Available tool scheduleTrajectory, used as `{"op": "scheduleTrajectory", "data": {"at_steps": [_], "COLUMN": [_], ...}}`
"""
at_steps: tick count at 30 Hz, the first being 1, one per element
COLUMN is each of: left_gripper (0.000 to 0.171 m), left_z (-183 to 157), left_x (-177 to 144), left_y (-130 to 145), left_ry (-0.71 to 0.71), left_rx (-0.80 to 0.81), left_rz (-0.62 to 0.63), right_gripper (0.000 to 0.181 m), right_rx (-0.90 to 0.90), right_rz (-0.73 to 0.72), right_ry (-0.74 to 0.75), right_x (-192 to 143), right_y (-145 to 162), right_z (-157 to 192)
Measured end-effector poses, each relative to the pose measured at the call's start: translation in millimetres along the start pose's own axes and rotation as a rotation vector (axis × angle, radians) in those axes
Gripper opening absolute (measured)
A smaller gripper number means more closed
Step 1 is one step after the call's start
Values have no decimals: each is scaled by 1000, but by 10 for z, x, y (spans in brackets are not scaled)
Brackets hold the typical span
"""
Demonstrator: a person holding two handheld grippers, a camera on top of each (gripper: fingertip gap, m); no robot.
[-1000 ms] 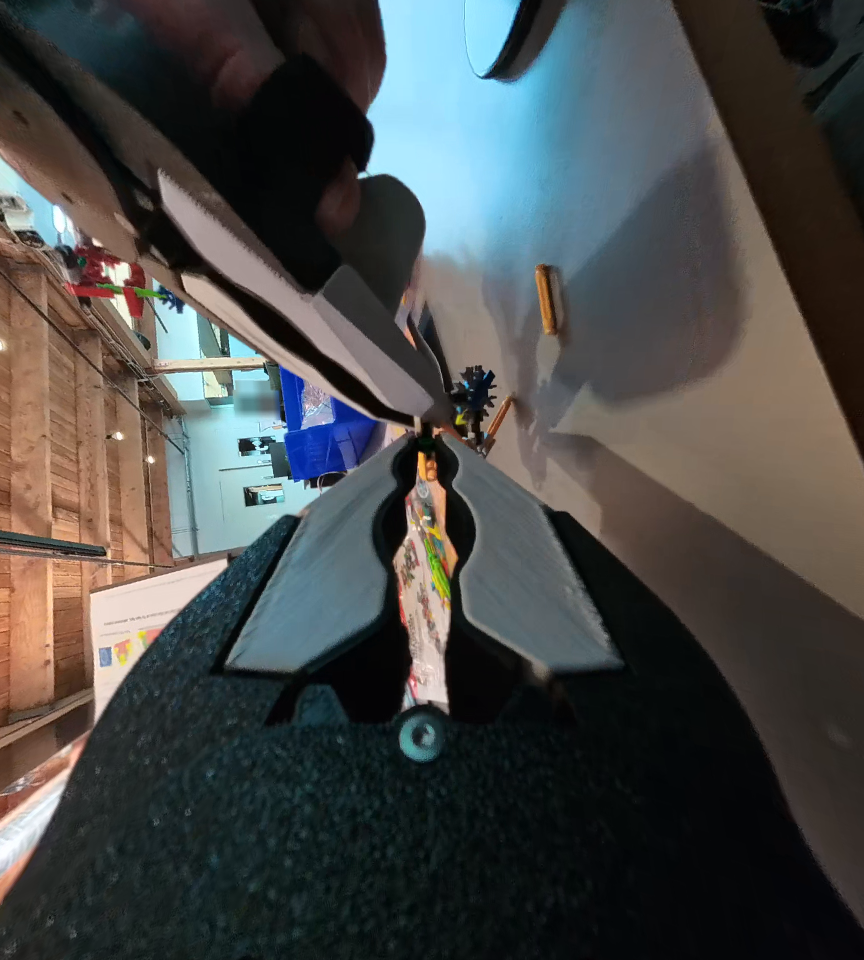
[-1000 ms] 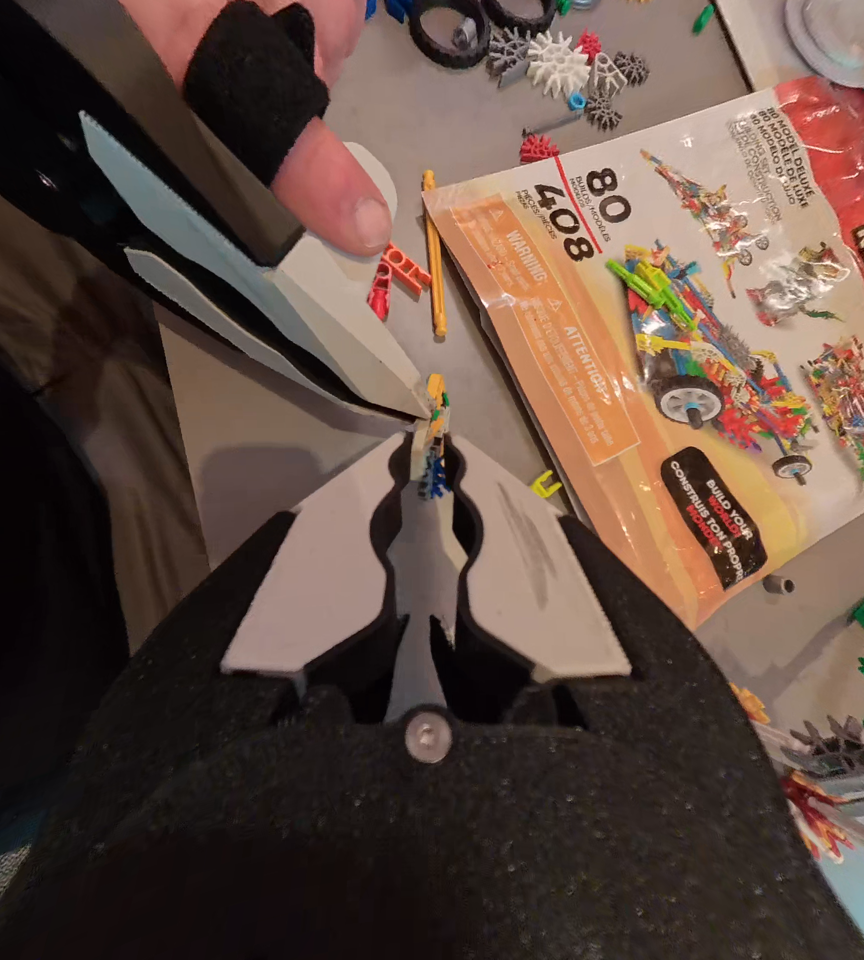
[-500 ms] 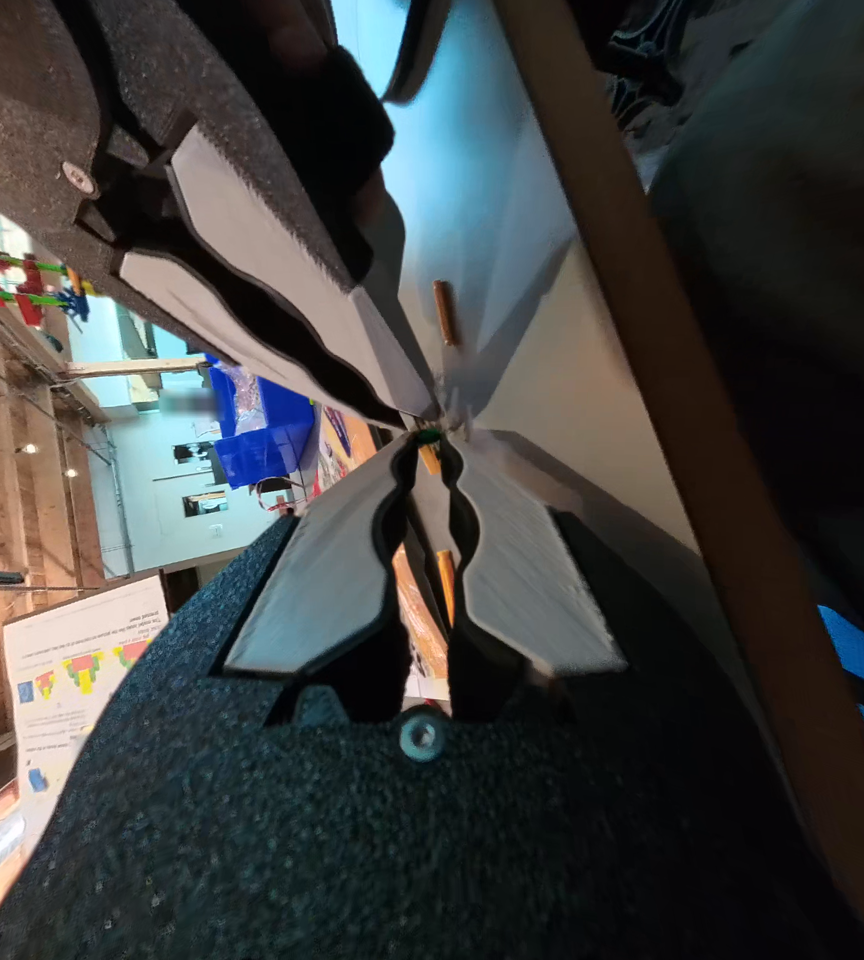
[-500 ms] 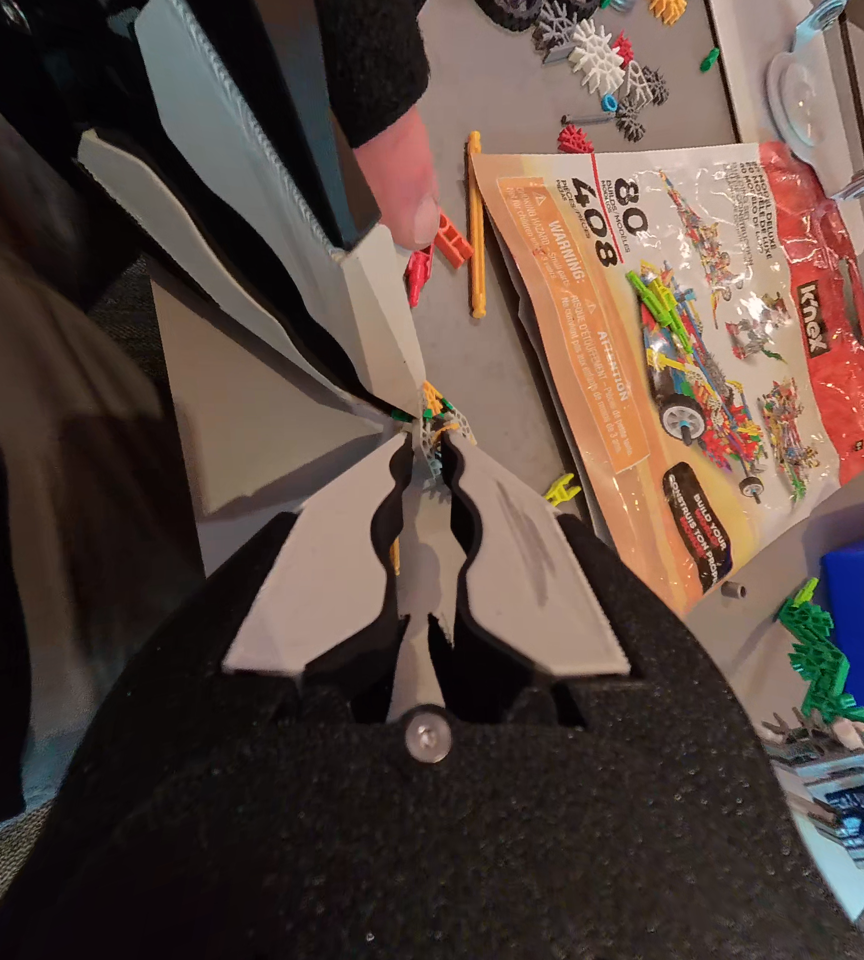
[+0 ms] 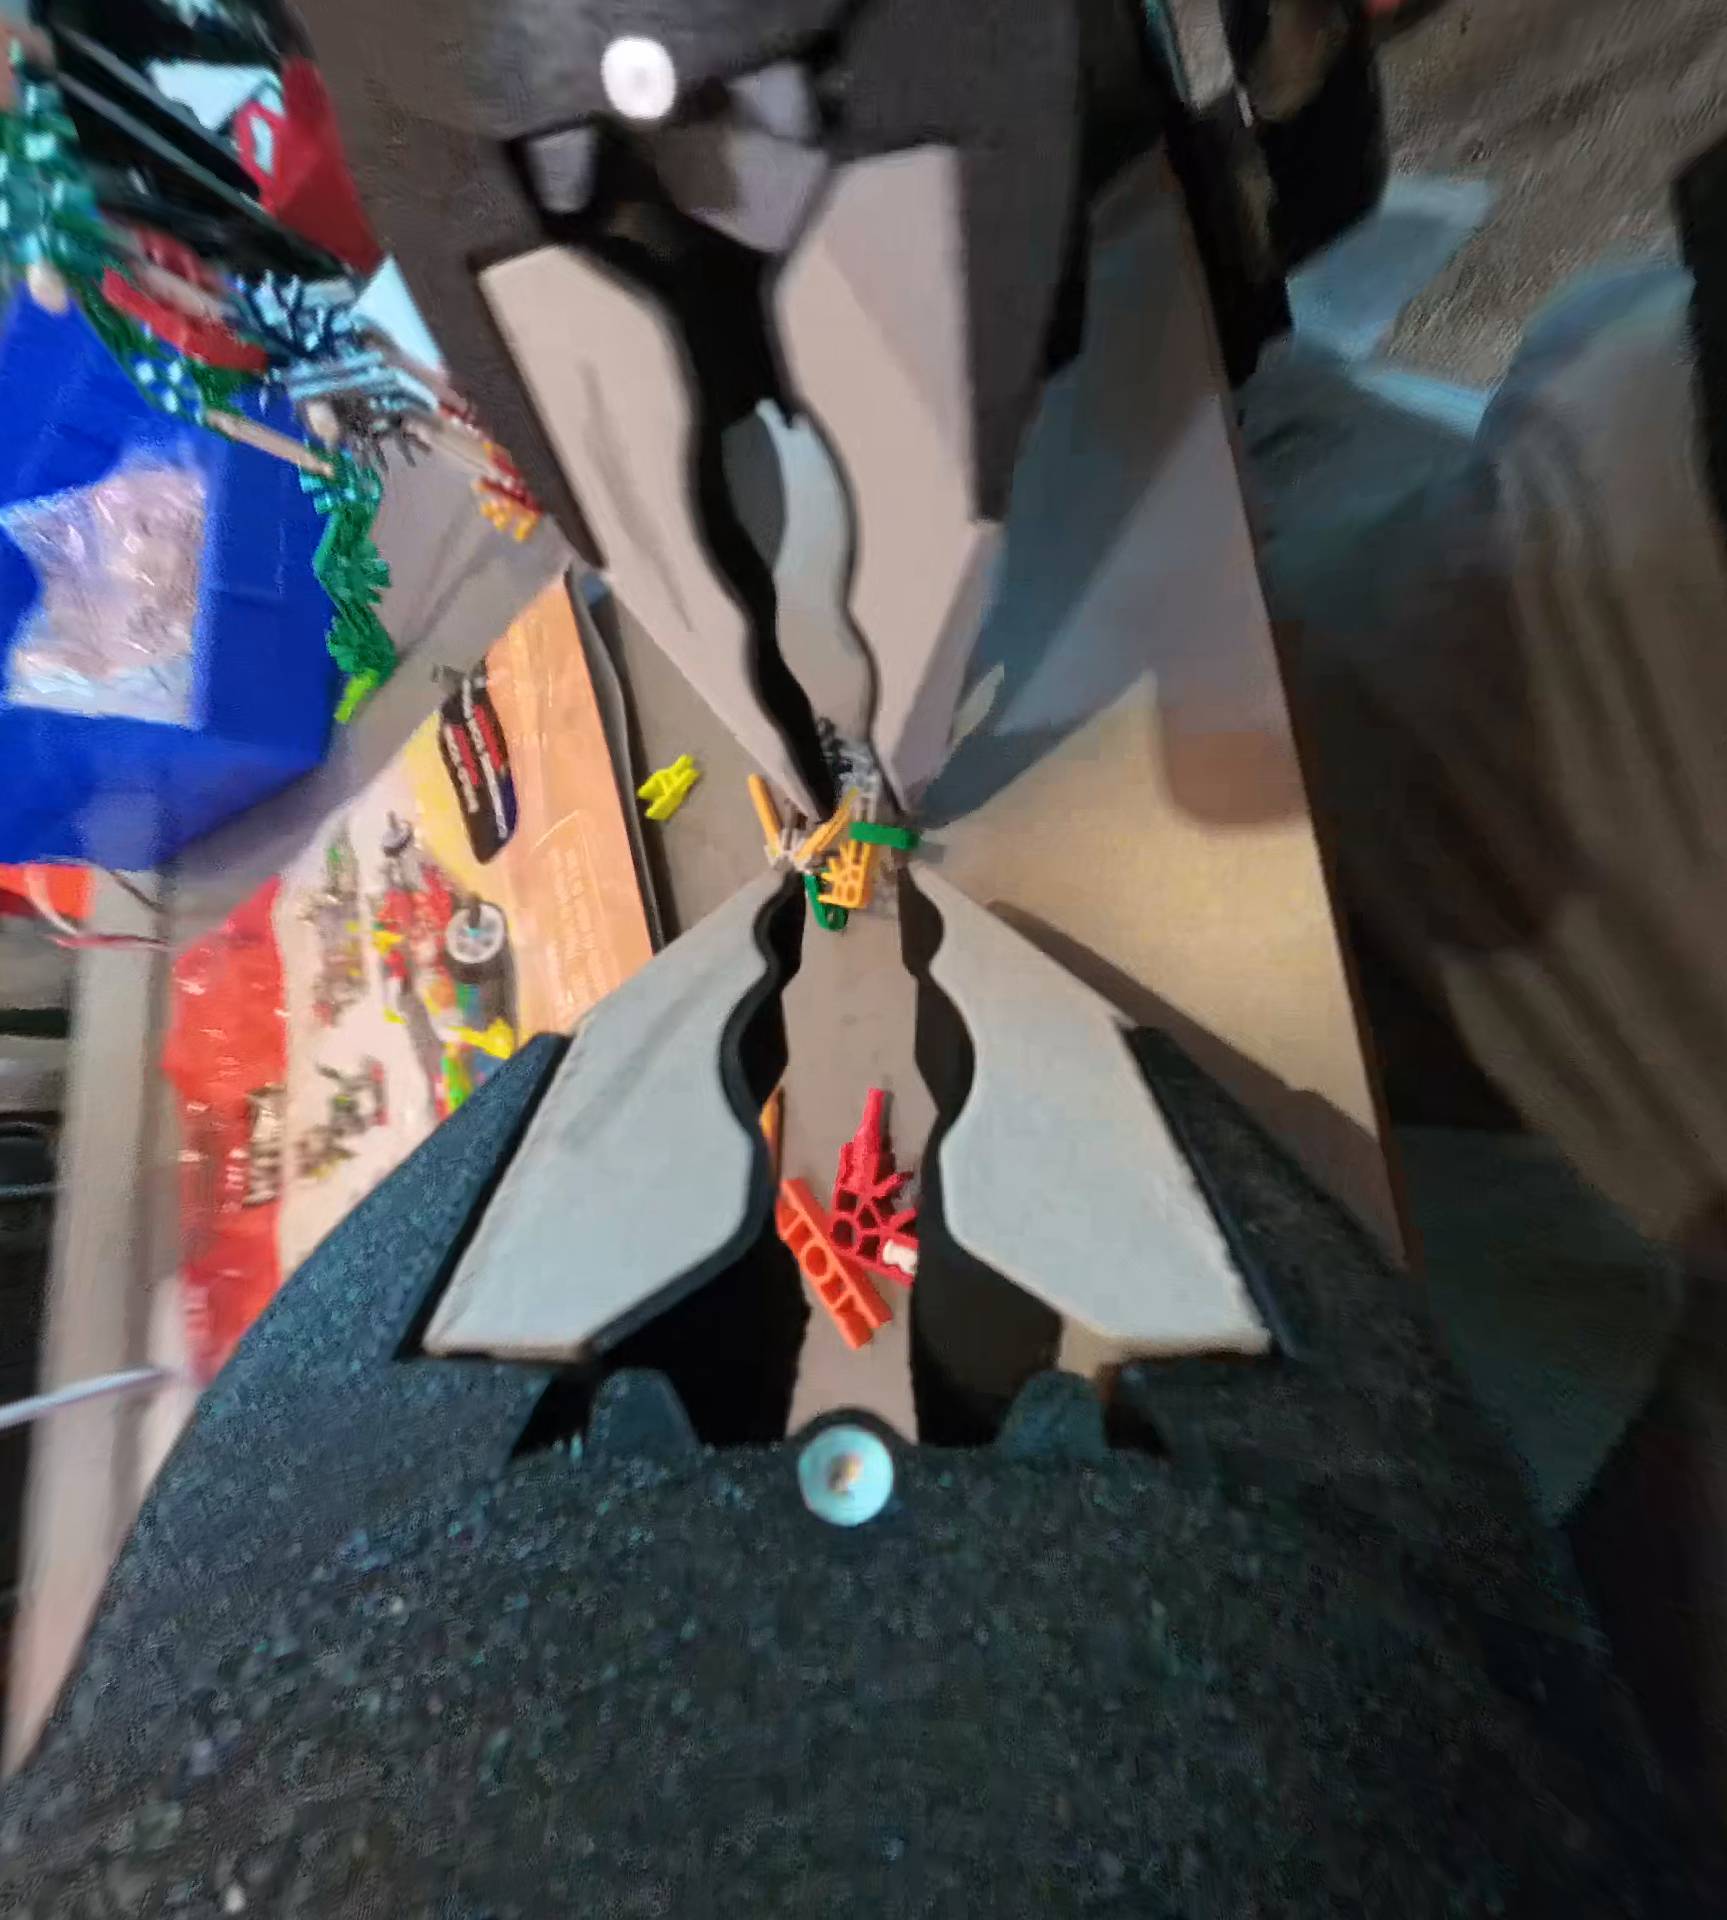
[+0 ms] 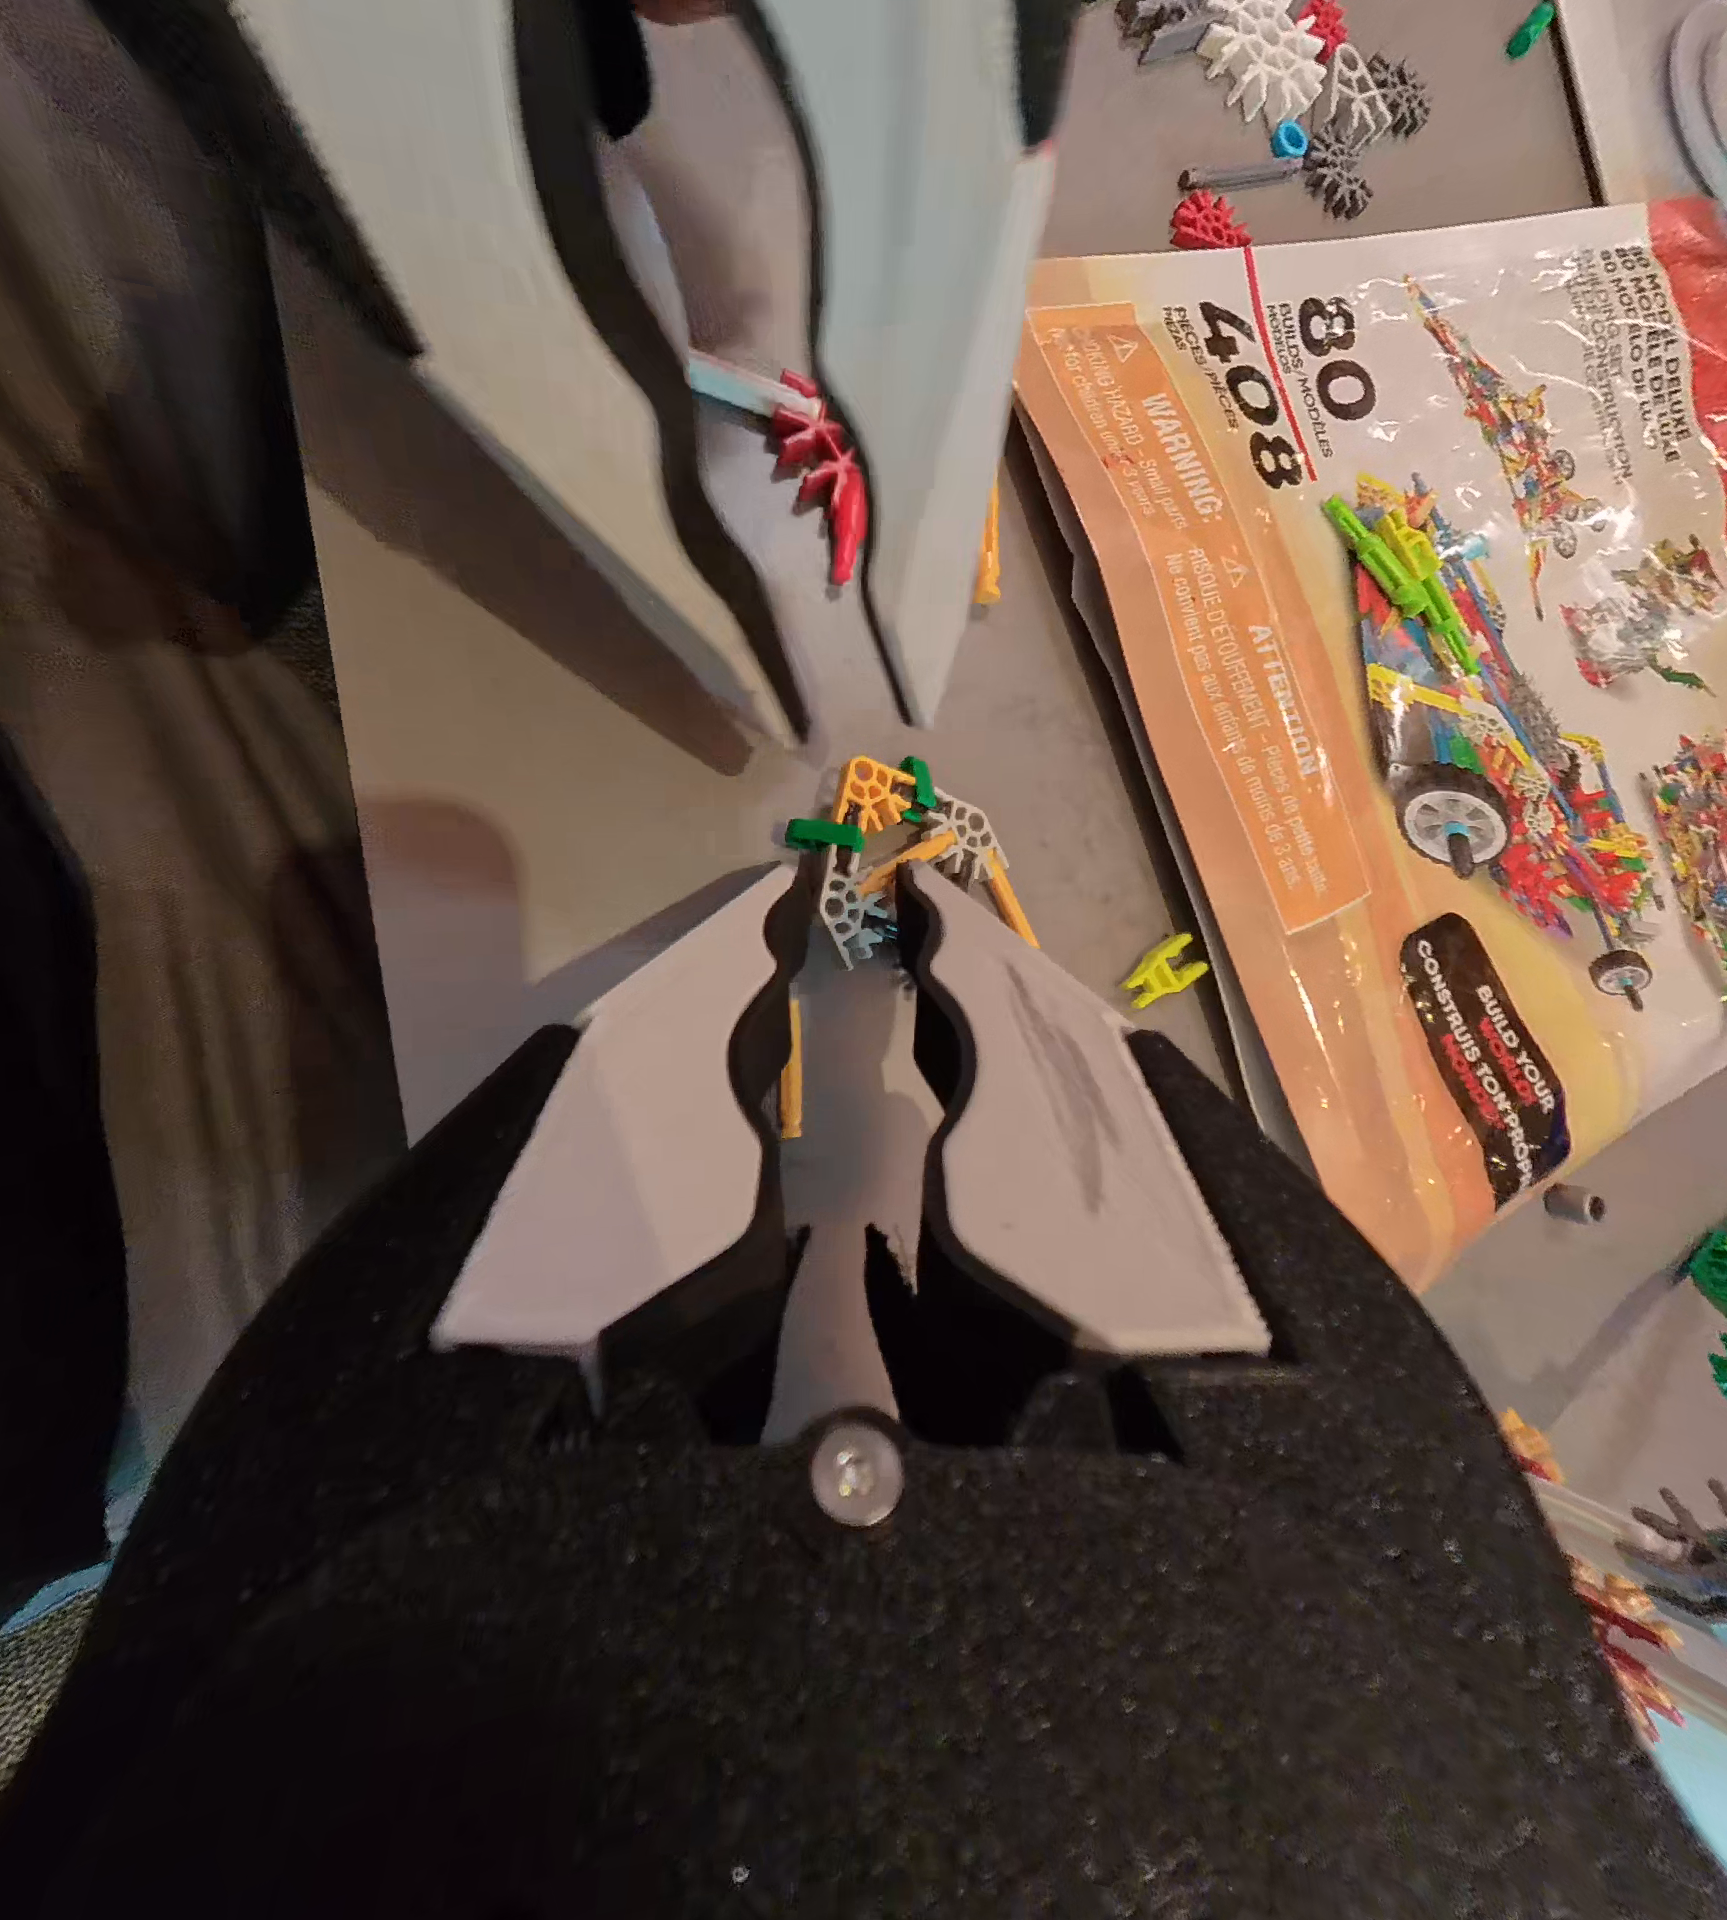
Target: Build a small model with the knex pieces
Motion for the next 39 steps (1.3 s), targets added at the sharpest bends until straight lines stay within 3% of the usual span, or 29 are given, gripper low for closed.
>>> {"op": "scheduleTrajectory", "data": {"at_steps": [3,8,17,20,39], "left_gripper": [6,1,0,0,0], "left_z": [109,146,114,85,222], "left_x": [64,179,216,247,275], "left_y": [28,117,130,175,86], "left_ry": [30,64,75,125,77], "left_rx": [-152,-251,-180,-157,-154], "left_rz": [8,59,105,185,97], "right_gripper": [13,14,13,13,0], "right_rx": [8,36,57,71,93], "right_rz": [0,-14,-32,-43,-79], "right_ry": [-8,-27,-36,-33,-32], "right_x": [16,7,0,-28,-34], "right_y": [7,1,19,11,-11], "right_z": [-2,-9,-40,-58,-95]}}
Point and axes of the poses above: each gripper's, where its closed fingertips meet, x out along the fingers, y out of its underside, z = x × y across the jaws, the point moved 7 cm from there along -x, back along the fingers, and after that the axes turned 7 degrees about -z, right-handed, at the moved point
